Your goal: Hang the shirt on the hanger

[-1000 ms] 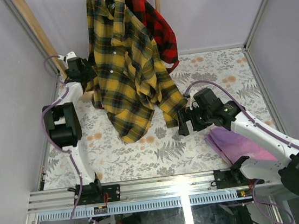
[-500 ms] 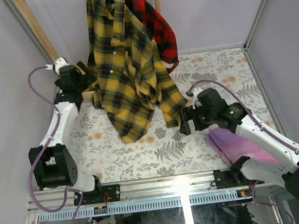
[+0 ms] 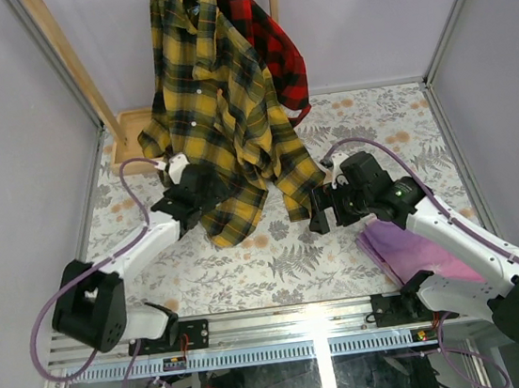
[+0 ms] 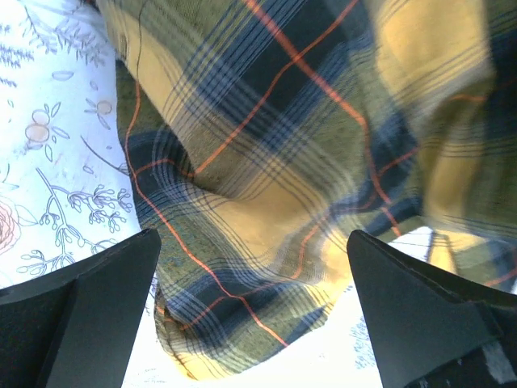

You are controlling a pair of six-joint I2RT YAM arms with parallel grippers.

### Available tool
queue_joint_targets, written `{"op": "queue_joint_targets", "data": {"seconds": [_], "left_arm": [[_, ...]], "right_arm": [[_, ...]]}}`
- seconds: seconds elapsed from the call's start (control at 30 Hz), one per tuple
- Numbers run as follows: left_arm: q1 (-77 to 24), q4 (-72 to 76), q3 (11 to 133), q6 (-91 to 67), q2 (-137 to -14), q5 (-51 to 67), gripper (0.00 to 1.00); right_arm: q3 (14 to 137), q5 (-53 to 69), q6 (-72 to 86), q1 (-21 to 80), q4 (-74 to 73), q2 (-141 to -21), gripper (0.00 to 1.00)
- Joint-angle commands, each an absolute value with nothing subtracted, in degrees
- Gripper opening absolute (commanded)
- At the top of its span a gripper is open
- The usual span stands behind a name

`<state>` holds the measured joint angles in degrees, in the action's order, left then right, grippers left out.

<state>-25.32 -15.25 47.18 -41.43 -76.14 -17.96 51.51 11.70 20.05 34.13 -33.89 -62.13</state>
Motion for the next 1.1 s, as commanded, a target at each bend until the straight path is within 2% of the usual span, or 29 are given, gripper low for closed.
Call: {"op": "queue_joint_targets", "data": {"seconds": [0.0, 0.27, 0.53, 0.6, 0.77, 0.83, 0.87, 0.9, 1.07], "left_arm": [[-26.8, -12.3, 46.1, -45.8, -81.4, -24.9, 1.00], [-26.3, -1.7, 47.5, -43.0, -88.9, -27.1, 1.00], [-21.5, 6.0, 50.3, -41.8, -97.0, -25.9, 0.99], [-19.5, 7.4, 50.7, -41.5, -99.3, -23.9, 0.90], [-16.2, 7.8, 52.1, -37.7, -100.4, -22.7, 0.48], [-14.3, 7.3, 52.6, -36.5, -99.9, -22.9, 0.25], [-13.0, 6.9, 52.9, -36.2, -99.7, -22.6, 0.06], [-11.4, 6.4, 53.4, -36.2, -99.7, -22.0, 0.00], [-3.8, 5.6, 57.8, -36.1, -100.8, -16.7, 0.00]], "right_arm": [[52.5, 13.4, 20.5, 34.1, -32.9, -62.6, 1.00], [52.5, 13.8, 21.0, 34.1, -32.9, -62.9, 1.00], [52.5, 13.7, 21.6, 34.2, -33.9, -62.0, 1.00], [52.4, 13.5, 21.7, 34.1, -34.1, -61.6, 0.99], [52.4, 13.2, 22.0, 34.2, -34.6, -60.8, 0.99], [52.2, 13.1, 22.1, 34.1, -34.5, -60.7, 0.99], [52.2, 13.1, 22.1, 34.1, -34.5, -60.7, 0.99], [52.2, 13.2, 22.2, 34.2, -34.5, -60.8, 1.00], [52.3, 13.3, 22.3, 34.2, -34.7, -60.7, 0.99]]}}
